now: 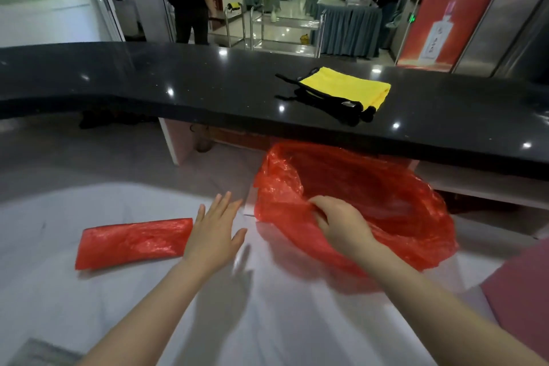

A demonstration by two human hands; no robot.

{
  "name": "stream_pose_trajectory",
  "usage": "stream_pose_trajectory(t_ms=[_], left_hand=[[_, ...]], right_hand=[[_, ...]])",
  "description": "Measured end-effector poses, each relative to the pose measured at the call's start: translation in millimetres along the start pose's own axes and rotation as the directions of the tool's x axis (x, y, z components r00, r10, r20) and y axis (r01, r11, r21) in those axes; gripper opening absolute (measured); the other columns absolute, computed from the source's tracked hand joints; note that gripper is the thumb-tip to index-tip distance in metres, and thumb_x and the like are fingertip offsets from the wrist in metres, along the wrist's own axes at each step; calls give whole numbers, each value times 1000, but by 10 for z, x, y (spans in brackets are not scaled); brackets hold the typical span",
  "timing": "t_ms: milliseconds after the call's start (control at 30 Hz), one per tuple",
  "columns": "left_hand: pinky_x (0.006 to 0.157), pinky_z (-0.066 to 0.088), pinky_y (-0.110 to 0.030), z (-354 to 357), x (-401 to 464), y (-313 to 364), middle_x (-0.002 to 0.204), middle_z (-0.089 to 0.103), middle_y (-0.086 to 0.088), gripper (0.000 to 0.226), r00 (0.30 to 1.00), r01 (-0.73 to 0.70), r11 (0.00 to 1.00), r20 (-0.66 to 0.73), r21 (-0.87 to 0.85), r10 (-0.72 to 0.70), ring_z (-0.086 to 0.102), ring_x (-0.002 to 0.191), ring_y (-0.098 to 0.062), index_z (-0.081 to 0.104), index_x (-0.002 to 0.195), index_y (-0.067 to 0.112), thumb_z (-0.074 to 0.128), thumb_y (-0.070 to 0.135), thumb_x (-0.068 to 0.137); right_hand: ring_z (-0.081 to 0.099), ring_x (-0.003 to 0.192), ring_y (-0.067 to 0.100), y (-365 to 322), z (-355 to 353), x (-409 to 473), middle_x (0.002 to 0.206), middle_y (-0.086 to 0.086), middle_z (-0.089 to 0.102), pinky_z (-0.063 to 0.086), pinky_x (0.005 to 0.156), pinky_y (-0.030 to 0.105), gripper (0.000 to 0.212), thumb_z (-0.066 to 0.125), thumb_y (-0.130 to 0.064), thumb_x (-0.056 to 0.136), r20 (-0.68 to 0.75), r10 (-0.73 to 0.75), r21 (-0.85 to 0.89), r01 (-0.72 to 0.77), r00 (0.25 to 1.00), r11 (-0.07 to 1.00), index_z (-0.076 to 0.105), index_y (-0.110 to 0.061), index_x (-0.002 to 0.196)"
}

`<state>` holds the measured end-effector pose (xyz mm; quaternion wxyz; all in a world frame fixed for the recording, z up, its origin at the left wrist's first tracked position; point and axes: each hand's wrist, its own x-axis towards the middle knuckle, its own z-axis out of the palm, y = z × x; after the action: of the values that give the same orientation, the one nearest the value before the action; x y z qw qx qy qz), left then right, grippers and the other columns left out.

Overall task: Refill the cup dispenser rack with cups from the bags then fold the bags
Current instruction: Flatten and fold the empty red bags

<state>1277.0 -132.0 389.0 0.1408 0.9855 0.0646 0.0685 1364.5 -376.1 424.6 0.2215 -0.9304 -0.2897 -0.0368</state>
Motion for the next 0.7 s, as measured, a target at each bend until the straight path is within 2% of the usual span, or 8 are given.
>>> stream_pose_trajectory(t_ms=[167,267,433,500,567,633,667,700], left_hand=[[117,-1,-41,-91,-136,-30,160,10,-1,61,997,59,998,-40,-33,-60,3,148,-18,21,149,28,47,38,95],[117,2,-43,-155,-183,-35,159,14,-2,66,993,92,987,-65,-132,-101,7,147,-18,21,150,27,52,39,93],[116,11,-52,-368,-326,-25,155,28,2,84,984,104,939,-104,-329,-145,29,141,-19,12,151,24,62,42,87],[113,25,-54,-491,-396,-67,153,33,-1,93,982,90,917,-119,-389,-147,42,131,-29,3,152,28,66,42,84],[100,46,-41,-651,-481,-134,151,32,10,98,971,77,874,-162,-480,-175,55,118,-30,-3,150,35,68,37,83],[76,47,-8,-815,-582,-210,137,35,21,101,952,75,849,-217,-523,-217,61,104,-19,-5,150,36,70,33,83],[72,42,-4,-892,-639,-255,132,37,21,101,943,67,838,-239,-541,-230,59,106,-16,-4,150,35,71,31,83],[78,40,-10,-970,-697,-306,132,40,20,100,938,52,825,-255,-563,-233,54,114,-13,-2,151,33,71,30,83]], right_hand=[[61,95,25,-270,-197,127,100,1,67,47,79,37,20,57,-19,92,-73,-87,128,96,994,987,65,-20,110],[62,96,24,-431,-293,120,103,-1,68,48,83,37,20,58,-19,91,-102,-123,163,139,987,977,65,-19,110],[61,97,21,-781,-506,93,104,0,68,46,87,35,21,61,-19,91,-178,-134,226,173,975,959,66,-16,111],[59,96,22,-943,-609,88,103,3,66,43,85,31,21,62,-17,90,-225,-127,232,179,966,956,66,-13,111],[57,89,20,-1122,-704,91,97,4,65,39,77,26,20,65,-17,89,-288,-91,252,167,953,953,67,-13,108],[57,83,13,-1303,-781,106,91,-2,65,36,71,20,17,66,-19,88,-326,-15,329,128,945,936,69,-17,104],[58,79,11,-1397,-812,122,87,-6,66,38,70,20,14,66,-20,88,-332,21,382,114,943,917,69,-20,101],[59,75,8,-1494,-842,141,81,-9,66,41,70,22,11,66,-21,88,-334,48,434,109,941,894,70,-21,98]])
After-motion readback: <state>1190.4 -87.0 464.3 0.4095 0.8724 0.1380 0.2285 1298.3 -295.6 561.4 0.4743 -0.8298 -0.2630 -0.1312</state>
